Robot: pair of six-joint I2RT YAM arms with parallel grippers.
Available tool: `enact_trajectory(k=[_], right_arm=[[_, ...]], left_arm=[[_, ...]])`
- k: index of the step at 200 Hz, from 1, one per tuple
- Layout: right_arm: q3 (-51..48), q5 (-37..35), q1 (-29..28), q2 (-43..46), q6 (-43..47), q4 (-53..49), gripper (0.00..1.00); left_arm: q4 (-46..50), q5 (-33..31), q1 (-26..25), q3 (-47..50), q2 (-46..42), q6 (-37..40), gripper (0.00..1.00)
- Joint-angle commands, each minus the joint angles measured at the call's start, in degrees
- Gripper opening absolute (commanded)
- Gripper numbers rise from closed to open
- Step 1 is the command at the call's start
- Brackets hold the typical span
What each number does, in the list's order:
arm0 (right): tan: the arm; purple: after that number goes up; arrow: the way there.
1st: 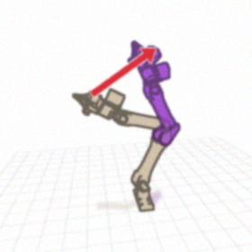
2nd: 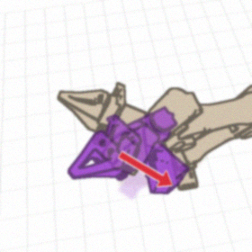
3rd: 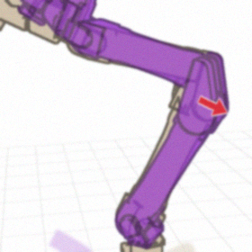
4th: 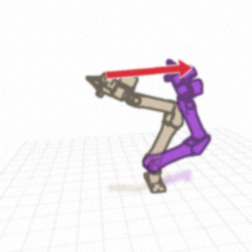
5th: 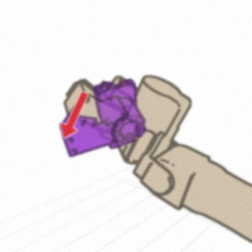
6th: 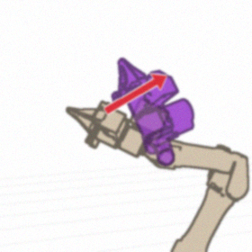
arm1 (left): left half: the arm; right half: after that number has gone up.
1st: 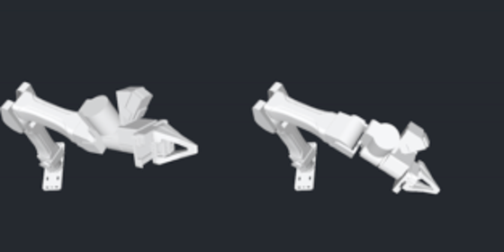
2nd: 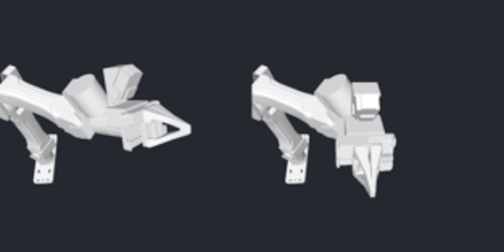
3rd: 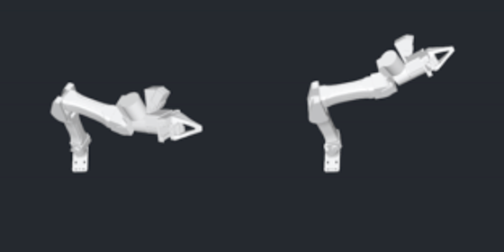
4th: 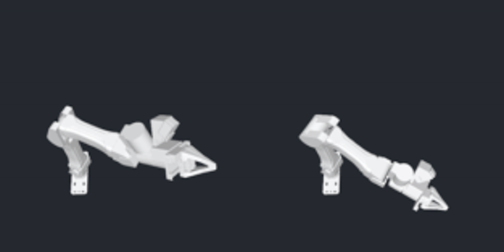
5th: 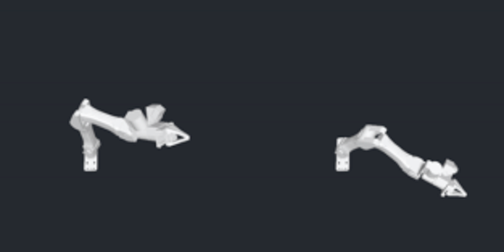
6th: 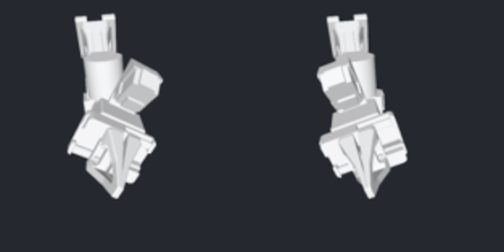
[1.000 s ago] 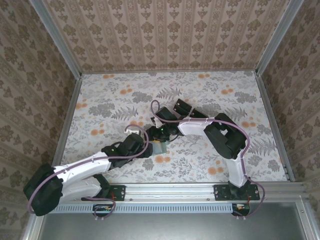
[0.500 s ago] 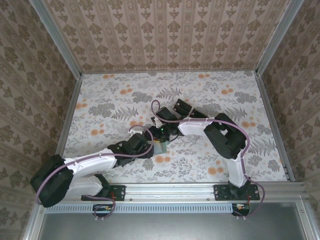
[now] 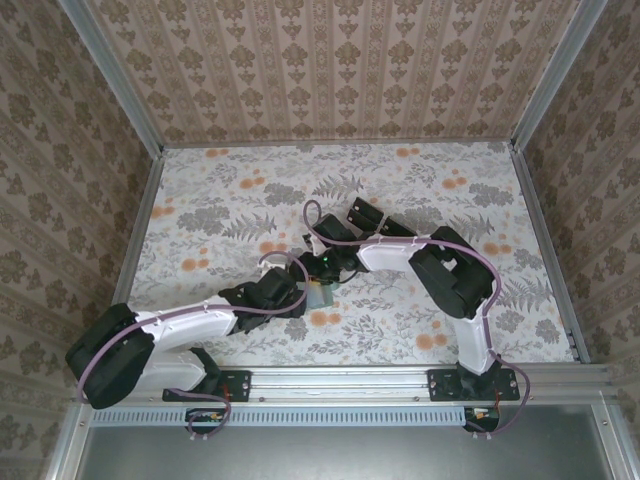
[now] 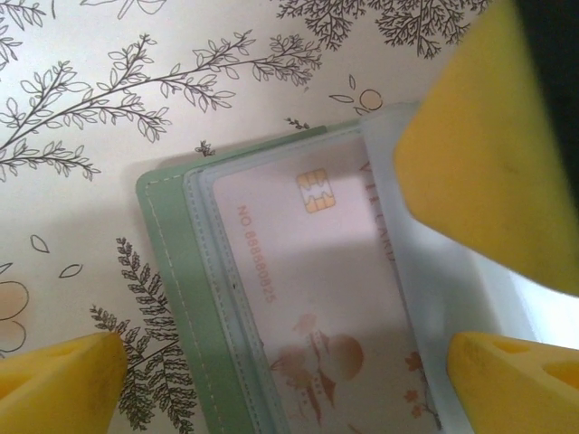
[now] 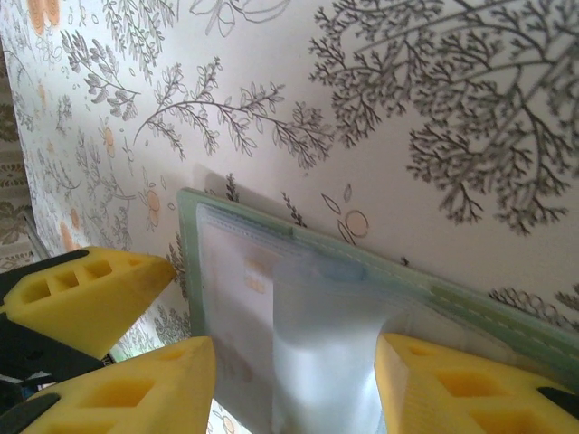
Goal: Put the credit cards into the card holder
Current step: Flip over the card slot on the card holder.
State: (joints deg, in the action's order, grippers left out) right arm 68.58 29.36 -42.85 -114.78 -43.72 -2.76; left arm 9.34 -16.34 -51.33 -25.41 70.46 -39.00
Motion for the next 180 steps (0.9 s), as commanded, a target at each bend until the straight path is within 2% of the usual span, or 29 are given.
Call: enact_trajectory(k=[1,57,180], right_arm=[[-2.18,-0.53,0.9,4.03,-0.65,-0.85,0.52],[-7.01,-3.53,1.66,9.71,-2.39,1.5,0.53],[-4.09,0.23,-0.83,2.44,-4.69,4.79,0.53]], left_arm=[[0.3,-1.59,0.35,1.37,-0.15,-1.11,1.0],[-0.37,-1.33,0.74,2.15,0.01,-1.32,1.0],[-0.04,-1.58,0.85,2.47,-1.77,-1.42,1.0]])
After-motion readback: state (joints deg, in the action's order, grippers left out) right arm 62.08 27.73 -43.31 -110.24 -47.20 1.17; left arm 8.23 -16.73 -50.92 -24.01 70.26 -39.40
